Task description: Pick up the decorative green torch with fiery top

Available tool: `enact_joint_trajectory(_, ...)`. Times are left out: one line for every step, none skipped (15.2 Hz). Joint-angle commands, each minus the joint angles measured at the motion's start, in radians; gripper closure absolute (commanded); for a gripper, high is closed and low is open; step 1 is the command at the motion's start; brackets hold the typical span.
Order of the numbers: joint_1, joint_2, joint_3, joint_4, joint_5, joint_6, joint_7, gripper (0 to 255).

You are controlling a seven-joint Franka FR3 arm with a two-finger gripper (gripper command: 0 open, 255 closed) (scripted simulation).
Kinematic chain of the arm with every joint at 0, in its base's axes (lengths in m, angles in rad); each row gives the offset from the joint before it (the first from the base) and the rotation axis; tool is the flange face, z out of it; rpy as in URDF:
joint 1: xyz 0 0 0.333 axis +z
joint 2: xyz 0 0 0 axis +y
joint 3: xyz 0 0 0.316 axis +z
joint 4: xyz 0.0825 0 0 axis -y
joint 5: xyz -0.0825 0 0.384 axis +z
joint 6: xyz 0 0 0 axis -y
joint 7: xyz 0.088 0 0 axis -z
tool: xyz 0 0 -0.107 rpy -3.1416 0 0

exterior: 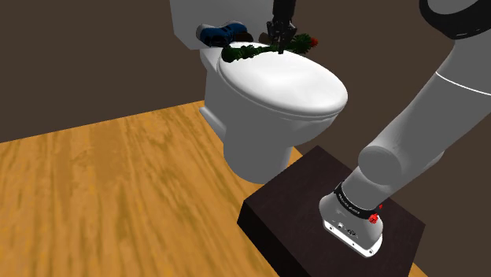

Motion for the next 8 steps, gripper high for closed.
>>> enact_joint_trajectory(0.001, 0.004, 0.001, 0.031, 0.0, -0.027, 0.0, 255)
enact_joint_trajectory(0.001, 0.005, 0.001, 0.046, 0.0, -0.04, 0.0, 255)
enact_joint_trajectory(0.001, 0.007, 0.001, 0.061, 0.0, -0.054, -0.001, 255)
enact_joint_trajectory(0.001, 0.008, 0.001, 0.077, -0.001, -0.068, -0.001, 255)
enact_joint_trajectory(0.001, 0.01, 0.001, 0.093, -0.001, -0.082, -0.001, 255)
enact_joint_trajectory(0.002, 0.013, 0.001, 0.109, -0.001, -0.096, -0.002, 255)
enact_joint_trajectory(0.002, 0.015, 0.001, 0.126, -0.001, -0.111, -0.002, 255)
enact_joint_trajectory(0.002, 0.018, 0.001, 0.143, -0.001, -0.125, -0.003, 255)
